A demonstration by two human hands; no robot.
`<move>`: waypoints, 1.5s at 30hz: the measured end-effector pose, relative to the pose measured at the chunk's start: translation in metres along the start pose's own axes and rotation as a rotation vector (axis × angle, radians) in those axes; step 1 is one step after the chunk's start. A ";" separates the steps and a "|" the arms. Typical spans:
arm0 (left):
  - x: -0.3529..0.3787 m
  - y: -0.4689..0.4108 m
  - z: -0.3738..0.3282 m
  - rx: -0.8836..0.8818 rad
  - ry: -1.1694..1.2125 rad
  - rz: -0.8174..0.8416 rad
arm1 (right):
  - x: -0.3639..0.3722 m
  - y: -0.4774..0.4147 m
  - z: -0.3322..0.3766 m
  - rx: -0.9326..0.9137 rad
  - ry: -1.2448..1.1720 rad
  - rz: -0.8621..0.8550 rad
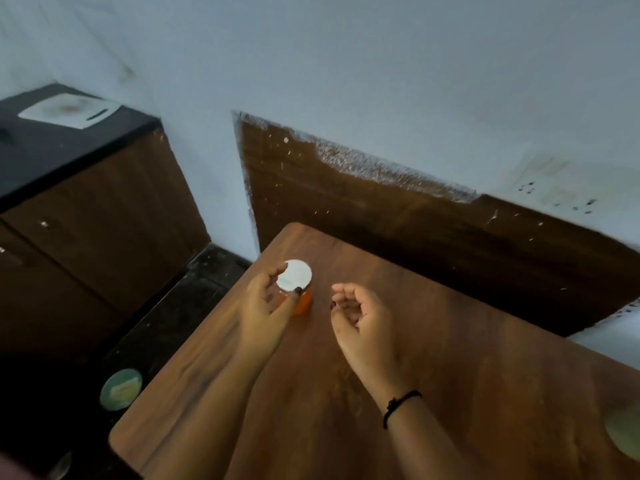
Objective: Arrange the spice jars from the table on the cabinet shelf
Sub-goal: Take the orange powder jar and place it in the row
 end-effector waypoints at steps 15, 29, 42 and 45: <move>0.047 -0.081 0.067 -0.016 -0.307 0.141 | 0.074 -0.081 -0.071 0.206 0.250 0.254; 0.042 -0.065 0.041 0.104 -0.222 0.149 | 0.043 -0.047 -0.071 0.173 0.004 0.128; 0.012 0.024 -0.152 0.427 0.088 0.268 | -0.059 0.026 0.020 -0.181 -0.182 -0.319; 0.004 0.046 -0.189 0.480 0.183 0.302 | -0.091 0.043 0.057 -0.270 -0.169 -0.369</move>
Point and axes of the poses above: each hand's wrist, its own y-axis away from the middle knuckle, its own x-axis out of the palm, z = x × y, the point moved 1 cm from there along -y, towards the middle knuckle, and after that the axes turned 14 degrees about -y, right-handed, at the moved point
